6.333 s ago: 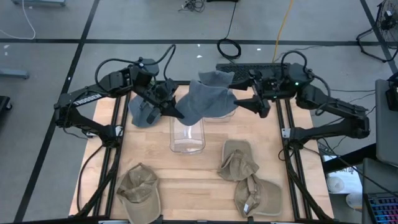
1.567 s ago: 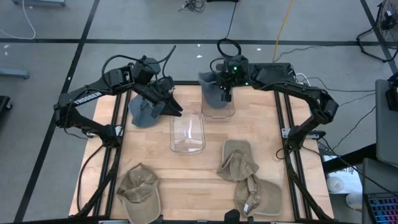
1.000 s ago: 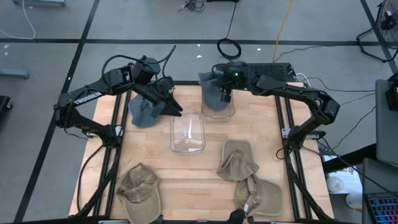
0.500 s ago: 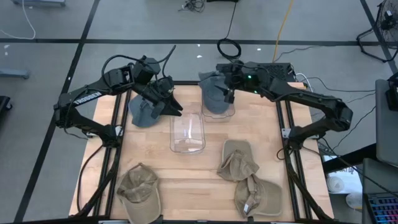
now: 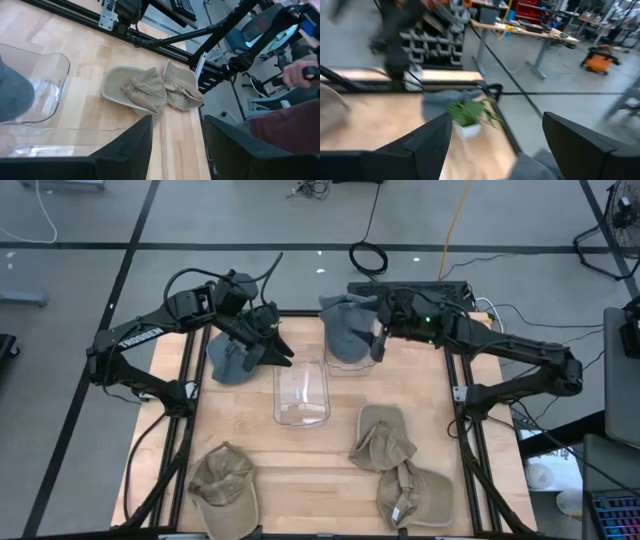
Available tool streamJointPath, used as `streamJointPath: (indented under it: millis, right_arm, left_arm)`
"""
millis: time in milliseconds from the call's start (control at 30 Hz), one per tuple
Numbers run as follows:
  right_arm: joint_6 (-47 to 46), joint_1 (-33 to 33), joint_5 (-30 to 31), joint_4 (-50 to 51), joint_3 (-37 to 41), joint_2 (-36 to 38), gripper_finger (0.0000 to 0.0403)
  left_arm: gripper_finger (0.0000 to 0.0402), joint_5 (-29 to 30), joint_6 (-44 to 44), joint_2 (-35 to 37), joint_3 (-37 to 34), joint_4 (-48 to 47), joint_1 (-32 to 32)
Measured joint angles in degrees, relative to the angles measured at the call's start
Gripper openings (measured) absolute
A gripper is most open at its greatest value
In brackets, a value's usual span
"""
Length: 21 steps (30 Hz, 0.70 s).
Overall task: Pick & Place hat
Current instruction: Put the ash blue cap into the right transparent bin
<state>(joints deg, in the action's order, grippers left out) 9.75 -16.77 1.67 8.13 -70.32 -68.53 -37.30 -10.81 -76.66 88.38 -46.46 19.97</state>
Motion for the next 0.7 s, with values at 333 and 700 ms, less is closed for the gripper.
streamJointPath:
  millis: [333, 700]
  right_arm:
    - [-7.6, 7.0, -0.1, -0.1, 0.0, 0.3, 0.0299]
    - [-7.9, 7.0, 0.3, -0.1, 0.0, -0.1, 0.0299]
  left_arm:
    - [0.0184, 0.7, 2.4, 0.9, 0.0, -5.9, 0.6]
    - [0.0184, 18.4, 11.3, 4.5, 0.0, -20.5, 9.9]
